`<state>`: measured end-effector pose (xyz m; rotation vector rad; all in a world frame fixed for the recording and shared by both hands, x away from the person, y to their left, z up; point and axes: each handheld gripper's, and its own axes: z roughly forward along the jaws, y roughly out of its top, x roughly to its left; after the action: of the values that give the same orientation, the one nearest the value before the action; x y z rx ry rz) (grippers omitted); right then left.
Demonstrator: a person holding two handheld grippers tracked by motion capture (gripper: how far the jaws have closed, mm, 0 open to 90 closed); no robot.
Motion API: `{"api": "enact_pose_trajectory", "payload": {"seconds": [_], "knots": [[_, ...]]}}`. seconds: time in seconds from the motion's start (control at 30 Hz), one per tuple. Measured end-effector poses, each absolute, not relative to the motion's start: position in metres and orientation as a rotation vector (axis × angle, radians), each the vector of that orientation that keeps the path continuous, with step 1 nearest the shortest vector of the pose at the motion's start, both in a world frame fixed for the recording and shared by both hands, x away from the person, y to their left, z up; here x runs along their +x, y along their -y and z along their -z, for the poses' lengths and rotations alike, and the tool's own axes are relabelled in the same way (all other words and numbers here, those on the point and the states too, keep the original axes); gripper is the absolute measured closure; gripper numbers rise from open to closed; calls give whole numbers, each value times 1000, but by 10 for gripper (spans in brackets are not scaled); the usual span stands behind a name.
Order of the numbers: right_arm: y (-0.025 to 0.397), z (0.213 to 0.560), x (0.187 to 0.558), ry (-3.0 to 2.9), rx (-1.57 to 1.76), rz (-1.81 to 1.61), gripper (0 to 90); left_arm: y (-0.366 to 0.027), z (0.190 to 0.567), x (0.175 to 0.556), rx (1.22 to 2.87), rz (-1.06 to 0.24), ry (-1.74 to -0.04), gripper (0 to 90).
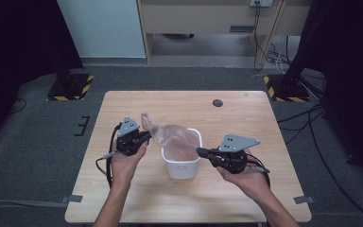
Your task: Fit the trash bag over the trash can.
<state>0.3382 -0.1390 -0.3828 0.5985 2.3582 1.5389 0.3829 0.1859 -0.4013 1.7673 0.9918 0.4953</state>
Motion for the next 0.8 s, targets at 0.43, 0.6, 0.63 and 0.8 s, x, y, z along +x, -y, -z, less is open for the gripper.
{"api": "enact_pose_trajectory", "payload": {"seconds": [0.43, 0.6, 0.63, 0.8], "knots": [[156, 399, 327, -2378, 642, -1517, 900, -186, 407, 395, 1786, -530, -1037, 900], [158, 408, 326, -2402, 648, -1500, 900, -183, 412, 399, 1799, -535, -1052, 900], [157, 411, 326, -2405, 645, -1499, 900, -183, 413, 400, 1797, -531, -1057, 900], [157, 420, 327, -2432, 662, -1480, 900, -179, 415, 403, 1811, -533, -1059, 900]]}}
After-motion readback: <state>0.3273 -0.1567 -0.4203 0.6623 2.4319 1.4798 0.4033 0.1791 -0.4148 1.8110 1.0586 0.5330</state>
